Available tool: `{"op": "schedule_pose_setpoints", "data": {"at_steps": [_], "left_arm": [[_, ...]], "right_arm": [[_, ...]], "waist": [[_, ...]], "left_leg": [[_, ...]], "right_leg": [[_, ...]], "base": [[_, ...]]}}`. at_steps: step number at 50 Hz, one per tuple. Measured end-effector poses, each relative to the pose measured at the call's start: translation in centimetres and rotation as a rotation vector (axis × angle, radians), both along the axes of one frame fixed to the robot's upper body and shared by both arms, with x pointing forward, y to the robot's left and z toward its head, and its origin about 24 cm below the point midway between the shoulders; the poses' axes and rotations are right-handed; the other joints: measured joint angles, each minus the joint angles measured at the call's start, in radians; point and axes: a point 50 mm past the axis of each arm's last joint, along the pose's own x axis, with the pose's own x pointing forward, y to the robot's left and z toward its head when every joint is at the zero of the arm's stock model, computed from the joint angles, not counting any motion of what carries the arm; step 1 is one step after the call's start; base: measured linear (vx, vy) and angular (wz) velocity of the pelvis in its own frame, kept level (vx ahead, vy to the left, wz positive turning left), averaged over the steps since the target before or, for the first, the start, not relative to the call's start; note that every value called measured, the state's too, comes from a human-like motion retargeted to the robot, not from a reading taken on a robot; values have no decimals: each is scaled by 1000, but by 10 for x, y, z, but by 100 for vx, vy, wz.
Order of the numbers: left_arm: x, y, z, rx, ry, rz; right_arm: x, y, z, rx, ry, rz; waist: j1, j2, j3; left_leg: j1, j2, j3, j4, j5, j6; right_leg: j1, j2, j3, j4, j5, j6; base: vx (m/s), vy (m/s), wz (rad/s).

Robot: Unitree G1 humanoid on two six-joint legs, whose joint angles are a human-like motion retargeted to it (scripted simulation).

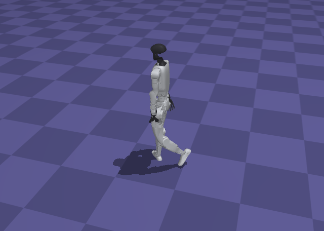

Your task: Upper body actions

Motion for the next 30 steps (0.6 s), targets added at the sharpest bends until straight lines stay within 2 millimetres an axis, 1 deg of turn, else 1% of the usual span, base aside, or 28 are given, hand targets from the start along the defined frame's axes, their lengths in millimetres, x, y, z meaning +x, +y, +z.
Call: {"op": "schedule_pose_setpoints", "data": {"at_steps": [1, 2, 3, 4, 7, 8, 10, 11, 13, 15, 18, 20, 22, 23, 25, 28, 30], "left_arm": [[3, 0, 0, 6, -11, 2], [5, 0, 0, 10, -20, 6], [6, 0, 0, 10, -25, 13], [6, -1, 0, 8, -30, 24], [3, -3, 0, -6, -33, 62], [1, -4, -1, -12, -28, 72], [-2, -6, -1, -22, -11, 82], [-5, -6, -1, -21, 1, 79], [-9, -7, -1, -14, 19, 68], [-11, -6, 0, 1, 31, 55], [-14, -6, 0, 19, 40, 48], [-17, -6, 0, 21, 47, 54], [-22, -6, -1, 21, 59, 64], [-24, -6, -1, 21, 65, 68], [-28, -7, 0, 20, 82, 74], [-38, -9, 0, 6, 118, 99], [-40, -9, 0, 5, 132, 120]], "right_arm": [[4, 1, 0, 9, -9, 29], [9, 2, 0, 17, -20, 60], [14, 3, 0, 23, -36, 96], [21, 4, 0, 27, -55, 136], [41, 4, 1, 33, -120, 258], [48, 4, 2, 33, -141, 296], [60, 4, 3, 30, -178, 356], [63, 4, 4, 28, -190, 368], [67, 4, 5, 27, -208, 376], [68, 2, 5, 29, -213, 360], [63, -1, 5, 27, -192, 321], [56, -4, 4, 19, -166, 295], [44, -6, 3, 7, -129, 269], [38, -8, 2, -1, -108, 256], [23, -13, 2, -19, -60, 233], [1, -22, 4, -46, 32, 233], [-12, -22, 4, -66, 78, 213]], "waist": [[19, -2, 14], [34, -5, 26], [40, -7, 33], [41, -10, 39], [28, -16, 53], [23, -13, 57], [19, 1, 62], [20, 7, 65], [27, 19, 73], [44, 28, 84], [67, 51, 86], [65, 67, 85], [51, 81, 83], [42, 89, 83], [22, 102, 75], [-47, 125, 31], [-75, 137, 0]], "left_leg": [[-64, -13, -99, 60, -5, -47], [-120, -25, -180, 108, -10, -77], [-158, -33, -228, 130, -16, -73], [-180, -20, -242, 142, -31, -57], [-206, 50, -214, 114, -82, 7], [-221, 57, -222, 86, -94, 17], [-271, 48, -282, 22, -108, 11], [-288, 36, -317, -27, -102, 1], [-309, 26, -365, -127, -95, -14], [-321, 13, -409, -219, -99, -17], [-334, -8, -500, -334, -93, -55], [-331, -20, -541, -396, -87, -84], [-306, -33, -539, -473, -67, -112], [-286, -36, -511, -515, -38, -118], [-237, -57, -480, -595, -6, -90], [-186, -58, -477, -643, -12, -97], [-172, -66, -457, -672, -16, -86]], "right_leg": [[7, 12, 30, -9, 8, -3], [13, 22, 58, -16, 16, -6], [16, 26, 82, -20, 22, -6], [18, 28, 105, -23, 28, -6], [23, 31, 166, -26, 39, -4], [26, 37, 186, -29, 42, -3], [28, 59, 231, -35, 50, -4], [31, 69, 254, -36, 52, -4], [35, 89, 299, -35, 54, -7], [39, 107, 352, -31, 56, -9], [41, 144, 431, -23, 59, -9], [50, 165, 468, -21, 59, -5], [70, 183, 492, -20, 54, 0], [82, 193, 499, -21, 51, 3], [110, 198, 515, -26, 48, 17], [133, 211, 521, -38, 44, 31], [131, 221, 542, -42, 44, 38]], "base": [[23, 4, -174], [20, 5, -158], [23, 5, -137], [26, 6, -119], [24, 7, -107], [24, 10, -115], [20, 12, -126], [15, 13, -129], [16, 15, -131], [16, 17, -148], [15, 17, -148], [18, 20, -110], [16, 16, -78], [15, 17, -59], [19, 16, -40], [26, 18, -24], [13, 14, -52]]}}
